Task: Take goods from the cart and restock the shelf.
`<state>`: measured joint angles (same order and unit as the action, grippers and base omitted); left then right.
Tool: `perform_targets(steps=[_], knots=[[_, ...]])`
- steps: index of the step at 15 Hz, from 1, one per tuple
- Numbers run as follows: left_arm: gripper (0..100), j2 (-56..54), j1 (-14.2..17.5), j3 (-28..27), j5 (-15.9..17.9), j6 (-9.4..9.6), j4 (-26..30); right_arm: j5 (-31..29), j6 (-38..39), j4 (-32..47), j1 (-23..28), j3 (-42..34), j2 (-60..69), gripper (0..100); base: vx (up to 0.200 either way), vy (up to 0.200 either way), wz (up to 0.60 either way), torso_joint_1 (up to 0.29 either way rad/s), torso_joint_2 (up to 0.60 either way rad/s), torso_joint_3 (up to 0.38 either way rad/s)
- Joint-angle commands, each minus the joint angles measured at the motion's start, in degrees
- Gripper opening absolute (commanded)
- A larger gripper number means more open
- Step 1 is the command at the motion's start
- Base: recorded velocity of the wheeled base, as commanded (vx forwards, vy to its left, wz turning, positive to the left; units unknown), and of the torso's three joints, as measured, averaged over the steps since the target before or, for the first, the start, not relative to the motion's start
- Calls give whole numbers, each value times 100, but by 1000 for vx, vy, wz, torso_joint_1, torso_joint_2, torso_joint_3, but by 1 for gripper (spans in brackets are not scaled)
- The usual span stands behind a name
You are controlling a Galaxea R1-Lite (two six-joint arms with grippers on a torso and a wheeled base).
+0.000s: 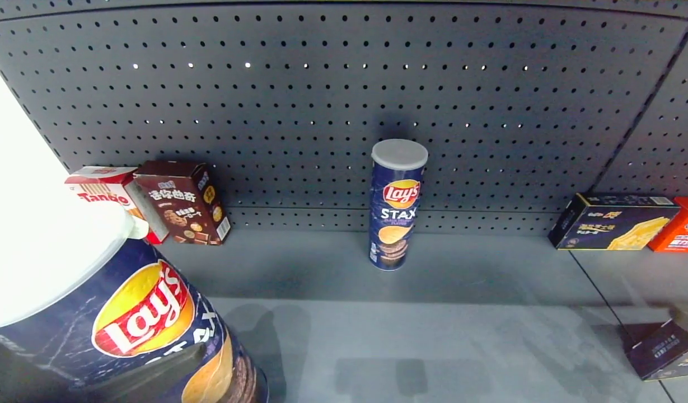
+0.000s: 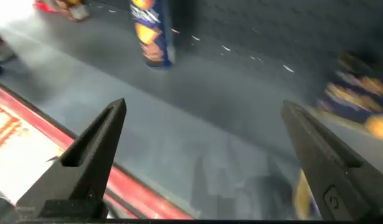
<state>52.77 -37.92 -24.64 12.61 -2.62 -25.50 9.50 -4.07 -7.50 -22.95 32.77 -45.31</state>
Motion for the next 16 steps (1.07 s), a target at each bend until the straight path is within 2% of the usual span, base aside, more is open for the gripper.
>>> perform_targets(steps=[1,4,8,11,13,16], knots=[[0,137,48,-76,14,-10,-7,263,3,-173,-420,608,-1287,100,0,0,0,0,0,0],[0,277,92,-138,23,-10,-16,474,20,-604,-429,819,-1946,100,0,0,0,0,0,0],[0,330,92,-129,14,-19,-7,747,20,-762,-412,1012,-2474,100,0,0,0,0,0,0],[0,383,215,-111,5,-19,1,1072,12,-1052,-376,1065,-2781,100,0,0,0,0,0,0],[0,383,286,-120,-4,-19,1,1081,12,-1237,-368,1109,-2904,100,0,0,0,0,0,0],[0,392,391,-120,-4,-19,1,1151,12,-1307,2,1091,-2992,100,0,0,0,0,0,0]])
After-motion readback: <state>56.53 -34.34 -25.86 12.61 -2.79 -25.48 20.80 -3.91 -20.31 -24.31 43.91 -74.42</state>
